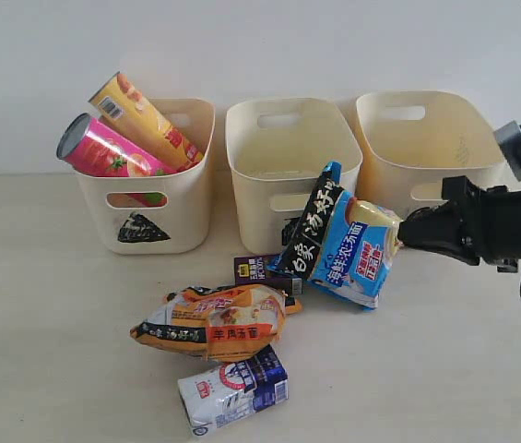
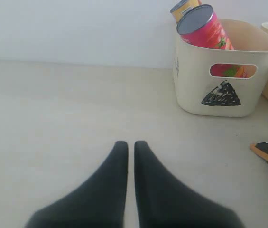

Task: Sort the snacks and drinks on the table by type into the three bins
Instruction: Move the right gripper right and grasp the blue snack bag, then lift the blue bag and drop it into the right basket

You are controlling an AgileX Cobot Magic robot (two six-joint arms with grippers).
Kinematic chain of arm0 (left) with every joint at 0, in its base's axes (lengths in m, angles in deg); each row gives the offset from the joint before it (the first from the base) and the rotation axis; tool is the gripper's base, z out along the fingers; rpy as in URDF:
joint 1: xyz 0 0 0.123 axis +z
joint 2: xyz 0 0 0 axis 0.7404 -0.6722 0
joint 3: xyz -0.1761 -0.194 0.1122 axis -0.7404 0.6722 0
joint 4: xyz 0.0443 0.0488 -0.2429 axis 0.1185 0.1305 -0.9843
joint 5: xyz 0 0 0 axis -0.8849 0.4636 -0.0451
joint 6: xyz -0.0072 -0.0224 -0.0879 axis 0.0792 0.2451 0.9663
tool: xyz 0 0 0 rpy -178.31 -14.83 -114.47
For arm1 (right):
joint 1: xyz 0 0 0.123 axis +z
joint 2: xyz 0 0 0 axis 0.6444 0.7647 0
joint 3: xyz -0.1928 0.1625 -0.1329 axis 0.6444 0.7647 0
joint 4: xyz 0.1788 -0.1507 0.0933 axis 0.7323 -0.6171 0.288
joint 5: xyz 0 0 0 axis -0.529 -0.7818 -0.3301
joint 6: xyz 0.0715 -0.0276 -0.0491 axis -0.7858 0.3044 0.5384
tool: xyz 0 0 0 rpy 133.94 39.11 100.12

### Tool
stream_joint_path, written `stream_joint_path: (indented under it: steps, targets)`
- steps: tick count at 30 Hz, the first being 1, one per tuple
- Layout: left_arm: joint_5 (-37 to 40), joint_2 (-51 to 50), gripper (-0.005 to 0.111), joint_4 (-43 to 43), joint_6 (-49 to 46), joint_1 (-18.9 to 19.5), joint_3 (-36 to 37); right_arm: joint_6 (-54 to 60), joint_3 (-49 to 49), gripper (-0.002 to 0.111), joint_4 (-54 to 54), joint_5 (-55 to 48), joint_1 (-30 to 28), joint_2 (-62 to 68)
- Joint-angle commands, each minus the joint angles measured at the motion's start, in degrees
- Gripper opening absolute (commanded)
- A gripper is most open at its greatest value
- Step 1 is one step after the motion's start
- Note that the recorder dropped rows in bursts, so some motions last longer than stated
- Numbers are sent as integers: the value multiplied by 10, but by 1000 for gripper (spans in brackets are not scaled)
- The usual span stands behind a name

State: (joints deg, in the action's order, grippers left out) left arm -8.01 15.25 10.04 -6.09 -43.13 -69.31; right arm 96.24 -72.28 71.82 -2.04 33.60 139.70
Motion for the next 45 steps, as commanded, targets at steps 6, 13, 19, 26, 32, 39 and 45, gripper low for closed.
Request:
stream_joint_path:
  steps: [6, 13, 19, 26, 32, 39, 45]
  targets:
    - [-2, 2, 4, -1, -3, 2, -1, 14, -23, 82, 2, 101, -3, 22]
    - [-2, 2, 4, -1, -3, 2, -1, 59, -101, 83, 5, 15, -3, 115]
    - [-2, 2, 4, -1, -3, 2, -1, 117, -159, 95, 5, -75, 13, 173]
    - [-2, 2, 4, -1, -3, 2, -1, 172, -162, 95, 7, -62, 60, 178]
    - [-2, 2, 4, -1, -3, 2, -1, 188, -162, 95, 7, -59, 87, 178]
    - [-2, 2, 4, -1, -3, 2, -1, 177, -162, 73, -9, -72, 88, 176]
    - [-2, 2, 4, -1, -3, 2, -1, 185, -162, 0, -50, -132, 88, 176]
